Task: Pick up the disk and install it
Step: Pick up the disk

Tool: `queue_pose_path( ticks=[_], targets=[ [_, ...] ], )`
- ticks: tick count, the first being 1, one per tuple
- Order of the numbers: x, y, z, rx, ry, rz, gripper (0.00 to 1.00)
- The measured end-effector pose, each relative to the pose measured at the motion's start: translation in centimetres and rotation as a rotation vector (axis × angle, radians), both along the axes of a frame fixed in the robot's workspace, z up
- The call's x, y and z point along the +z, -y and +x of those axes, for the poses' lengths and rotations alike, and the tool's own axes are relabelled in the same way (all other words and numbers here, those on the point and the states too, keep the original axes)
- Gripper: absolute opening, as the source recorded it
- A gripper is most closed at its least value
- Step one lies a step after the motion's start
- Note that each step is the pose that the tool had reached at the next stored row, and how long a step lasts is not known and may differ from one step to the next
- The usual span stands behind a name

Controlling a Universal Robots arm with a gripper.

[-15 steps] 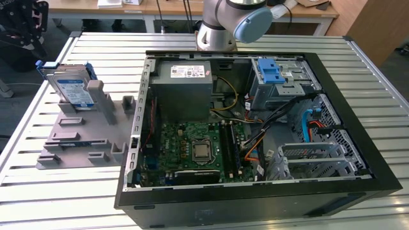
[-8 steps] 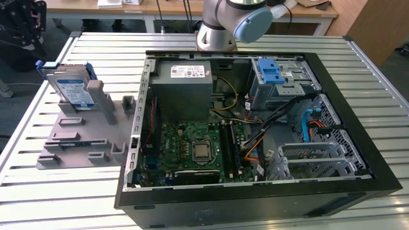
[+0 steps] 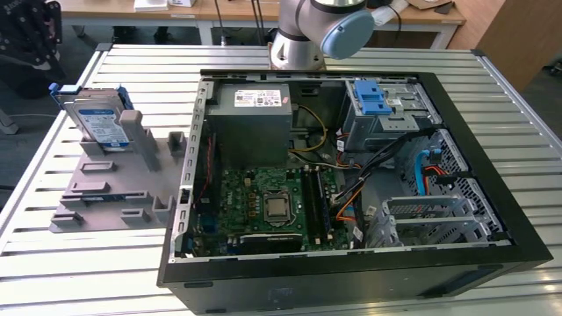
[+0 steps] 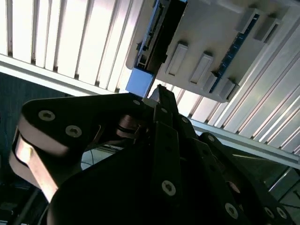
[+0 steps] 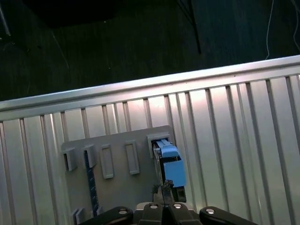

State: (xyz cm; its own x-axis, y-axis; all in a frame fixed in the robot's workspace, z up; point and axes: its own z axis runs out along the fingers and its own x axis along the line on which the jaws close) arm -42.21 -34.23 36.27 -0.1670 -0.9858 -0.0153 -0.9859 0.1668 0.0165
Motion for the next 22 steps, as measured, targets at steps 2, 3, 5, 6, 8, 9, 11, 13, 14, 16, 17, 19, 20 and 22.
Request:
queue_pose_path(
  ticks=[2, 3, 5, 6, 8, 9, 11, 13, 14, 16, 17, 19, 20, 22],
  targets=[
    [-0.03, 0.02, -0.04, 0.005, 0.0185, 0.0001, 0.11],
    [-0.04, 0.02, -0.04, 0.008, 0.0225, 0.0, 0.11],
    [-0.04, 0.02, -0.03, 0.008, 0.0233, 0.0, 0.11],
    [-0.04, 0.01, -0.04, 0.008, 0.0233, 0.0, 0.11],
    [-0.04, 0.02, -0.04, 0.01, 0.023, 0.0, 0.11],
    [-0.05, 0.01, -0.04, 0.017, 0.0227, 0.0001, 0.11],
    [-0.07, 0.01, -0.03, 0.039, 0.022, 0.0007, 0.11],
    [-0.11, 0.01, -0.01, 0.054, 0.0204, 0.0009, 0.12],
    [-0.16, -0.01, -0.01, 0.055, 0.0192, 0.0004, 0.17],
    [-0.3, -0.04, -0.01, 0.055, 0.0172, -0.0002, 0.24],
    [-0.42, -0.07, -0.01, 0.055, 0.0156, -0.0002, 0.29],
    [-0.68, -0.1, -0.01, 0.057, 0.0121, -0.0002, 0.35],
    [-0.79, -0.11, -0.01, 0.062, 0.0113, -0.0001, 0.41],
    [-0.97, -0.11, -0.01, 0.084, 0.0103, 0.0, 0.47]
  ],
)
